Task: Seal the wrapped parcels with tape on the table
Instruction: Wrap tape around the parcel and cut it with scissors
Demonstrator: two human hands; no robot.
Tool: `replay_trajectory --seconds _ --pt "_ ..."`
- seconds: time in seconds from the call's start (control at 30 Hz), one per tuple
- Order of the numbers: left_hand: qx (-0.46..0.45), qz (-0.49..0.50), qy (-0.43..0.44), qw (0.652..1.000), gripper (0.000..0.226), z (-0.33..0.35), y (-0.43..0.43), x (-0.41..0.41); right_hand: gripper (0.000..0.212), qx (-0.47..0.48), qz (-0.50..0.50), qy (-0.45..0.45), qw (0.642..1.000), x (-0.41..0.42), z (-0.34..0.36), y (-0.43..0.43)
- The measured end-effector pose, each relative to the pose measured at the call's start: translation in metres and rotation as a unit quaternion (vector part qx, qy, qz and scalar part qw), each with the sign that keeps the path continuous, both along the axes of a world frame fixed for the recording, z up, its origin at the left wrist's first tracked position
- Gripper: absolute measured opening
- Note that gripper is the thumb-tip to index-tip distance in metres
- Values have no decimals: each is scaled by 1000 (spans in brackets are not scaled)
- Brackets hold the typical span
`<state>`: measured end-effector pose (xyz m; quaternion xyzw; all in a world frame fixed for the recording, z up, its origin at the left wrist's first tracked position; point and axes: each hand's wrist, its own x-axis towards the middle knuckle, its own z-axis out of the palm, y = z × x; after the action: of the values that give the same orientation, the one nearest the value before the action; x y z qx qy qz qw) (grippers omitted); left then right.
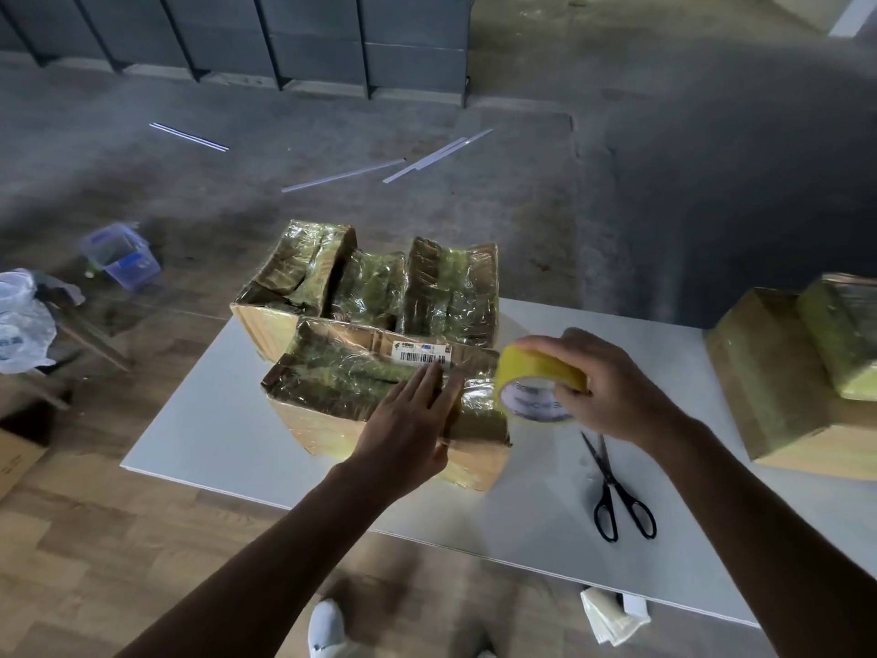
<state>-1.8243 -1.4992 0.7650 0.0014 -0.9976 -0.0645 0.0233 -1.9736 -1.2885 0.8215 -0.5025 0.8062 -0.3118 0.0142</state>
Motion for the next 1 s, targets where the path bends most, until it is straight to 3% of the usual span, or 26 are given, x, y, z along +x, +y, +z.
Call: replay_trajectory --seconds 0.13,0.27,0.43,0.57,0.83,1.0 --pt "-15 1 -27 1000 93 7 3 -2 56 115 -24 7 993 -10 2 24" --pt "-72 26 -73 994 92 22 19 -7 58 172 -22 17 985 -3 3 15" --pt "-137 27 -75 987 70 34 42 -19 58 174 -18 6 984 0 4 6" --pt "-149 16 -101 984 90 30 50 -18 59 173 -18 0 985 -1 2 4" --pt "-139 15 -130 982 83 33 57 -25 67 103 -37 -43 993 8 -21 15" --pt "-139 16 -134 981 88 31 56 -29 63 111 -52 -31 992 5 -23 25"
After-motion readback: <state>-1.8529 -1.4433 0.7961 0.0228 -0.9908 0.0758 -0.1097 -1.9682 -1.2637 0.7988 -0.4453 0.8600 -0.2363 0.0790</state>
